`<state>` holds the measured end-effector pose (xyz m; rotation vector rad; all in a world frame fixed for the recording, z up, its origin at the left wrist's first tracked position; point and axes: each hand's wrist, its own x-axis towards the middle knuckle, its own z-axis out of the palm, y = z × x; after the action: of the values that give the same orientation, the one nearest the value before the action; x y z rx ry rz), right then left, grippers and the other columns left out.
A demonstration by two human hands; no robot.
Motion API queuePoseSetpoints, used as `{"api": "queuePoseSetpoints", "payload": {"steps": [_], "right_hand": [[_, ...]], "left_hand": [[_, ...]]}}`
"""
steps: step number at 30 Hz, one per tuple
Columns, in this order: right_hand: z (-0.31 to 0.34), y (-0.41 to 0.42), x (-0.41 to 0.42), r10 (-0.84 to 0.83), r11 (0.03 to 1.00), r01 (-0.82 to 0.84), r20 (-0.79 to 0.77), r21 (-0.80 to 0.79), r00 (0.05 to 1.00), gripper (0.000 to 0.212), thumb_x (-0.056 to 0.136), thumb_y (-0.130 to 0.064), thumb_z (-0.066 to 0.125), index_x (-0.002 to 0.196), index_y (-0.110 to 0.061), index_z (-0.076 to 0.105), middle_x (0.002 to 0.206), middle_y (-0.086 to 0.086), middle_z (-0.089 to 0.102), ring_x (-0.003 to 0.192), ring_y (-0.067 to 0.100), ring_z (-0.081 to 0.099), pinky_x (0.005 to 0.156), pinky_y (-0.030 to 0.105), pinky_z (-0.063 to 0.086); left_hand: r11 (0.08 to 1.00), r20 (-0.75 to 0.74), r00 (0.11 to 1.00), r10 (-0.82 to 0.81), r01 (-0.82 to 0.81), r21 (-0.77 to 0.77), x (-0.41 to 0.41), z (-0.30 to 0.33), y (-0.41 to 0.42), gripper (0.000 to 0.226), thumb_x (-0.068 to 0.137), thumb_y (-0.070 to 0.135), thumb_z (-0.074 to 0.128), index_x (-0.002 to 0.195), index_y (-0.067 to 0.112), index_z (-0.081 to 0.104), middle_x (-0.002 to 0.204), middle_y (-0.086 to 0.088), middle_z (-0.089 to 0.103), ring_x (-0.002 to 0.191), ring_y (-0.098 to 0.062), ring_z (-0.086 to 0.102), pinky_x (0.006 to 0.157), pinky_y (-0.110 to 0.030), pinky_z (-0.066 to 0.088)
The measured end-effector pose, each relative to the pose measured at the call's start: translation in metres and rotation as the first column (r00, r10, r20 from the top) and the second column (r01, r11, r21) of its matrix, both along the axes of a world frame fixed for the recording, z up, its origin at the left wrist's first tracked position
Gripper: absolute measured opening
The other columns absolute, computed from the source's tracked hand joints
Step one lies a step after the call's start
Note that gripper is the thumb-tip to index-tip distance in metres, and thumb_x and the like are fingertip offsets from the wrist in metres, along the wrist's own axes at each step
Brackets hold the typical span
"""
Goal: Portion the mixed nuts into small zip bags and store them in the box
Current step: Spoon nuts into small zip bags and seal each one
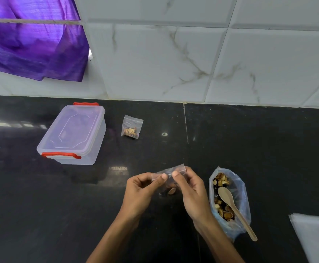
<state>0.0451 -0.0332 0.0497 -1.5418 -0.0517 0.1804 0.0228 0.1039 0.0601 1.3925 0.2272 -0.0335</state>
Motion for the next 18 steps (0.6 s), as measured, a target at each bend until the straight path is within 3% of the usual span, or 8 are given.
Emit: {"api": "queuePoseSetpoints", "payload": {"steps": [2, 6, 10, 15, 18], "right_hand": [[0.001, -0.001, 0.000, -0.005, 0.999, 0.006, -0.017, 0.039, 1.000, 0.025, 0.085, -0.041, 0.061, 0.092, -0.017, 0.068, 0.091, 0.008, 0.070, 0.091, 0.021, 0.067, 0.085, 0.040, 0.053], [0.006, -0.003, 0.000, -0.064, 0.988, 0.066, -0.022, 0.136, 0.998, 0.019, 0.089, -0.024, 0.055, 0.092, -0.007, 0.063, 0.079, 0.000, 0.071, 0.076, 0.012, 0.068, 0.066, 0.020, 0.053], [0.012, -0.002, -0.002, -0.095, 0.980, 0.098, -0.025, 0.175, 0.995, 0.012, 0.093, -0.010, 0.050, 0.089, -0.006, 0.060, 0.075, -0.004, 0.068, 0.072, 0.009, 0.067, 0.063, 0.019, 0.053], [0.015, 0.000, -0.001, -0.123, 0.973, 0.122, -0.006, 0.197, 0.992, 0.011, 0.093, -0.008, 0.050, 0.086, -0.006, 0.059, 0.073, -0.006, 0.066, 0.072, 0.008, 0.065, 0.064, 0.019, 0.053], [0.011, 0.001, -0.003, -0.121, 0.975, 0.122, -0.019, 0.186, 0.992, 0.010, 0.088, -0.017, 0.056, 0.087, -0.009, 0.063, 0.077, -0.002, 0.068, 0.075, 0.013, 0.066, 0.066, 0.022, 0.053]], "left_hand": [[0.999, 0.019, 0.999, 0.045, -0.045, 0.021, 0.001, 0.001, -0.001, 0.019, 0.074, 0.021, 0.068, 0.080, 0.004, 0.074, 0.080, -0.011, 0.074, 0.077, -0.018, 0.070, 0.068, -0.022, 0.054], [0.995, 0.019, 0.995, 0.102, -0.102, 0.014, 0.004, 0.003, -0.001, 0.019, 0.071, 0.021, 0.070, 0.079, 0.005, 0.076, 0.079, -0.011, 0.075, 0.078, -0.019, 0.072, 0.071, -0.024, 0.054], [0.998, -0.007, 0.998, 0.068, -0.068, -0.014, 0.003, 0.001, -0.001, 0.026, 0.073, 0.022, 0.068, 0.086, 0.000, 0.075, 0.085, -0.013, 0.075, 0.085, -0.022, 0.072, 0.079, -0.028, 0.054], [0.998, 0.007, 0.999, -0.044, 0.044, -0.038, 0.001, 0.004, -0.004, 0.026, 0.076, 0.023, 0.065, 0.095, 0.006, 0.071, 0.089, -0.006, 0.074, 0.082, -0.016, 0.071, 0.067, -0.020, 0.054], [0.999, 0.019, 0.999, -0.032, 0.032, -0.033, 0.003, 0.004, -0.007, 0.022, 0.079, 0.020, 0.064, 0.094, 0.005, 0.071, 0.088, -0.009, 0.074, 0.079, -0.016, 0.070, 0.065, -0.019, 0.053]]}}
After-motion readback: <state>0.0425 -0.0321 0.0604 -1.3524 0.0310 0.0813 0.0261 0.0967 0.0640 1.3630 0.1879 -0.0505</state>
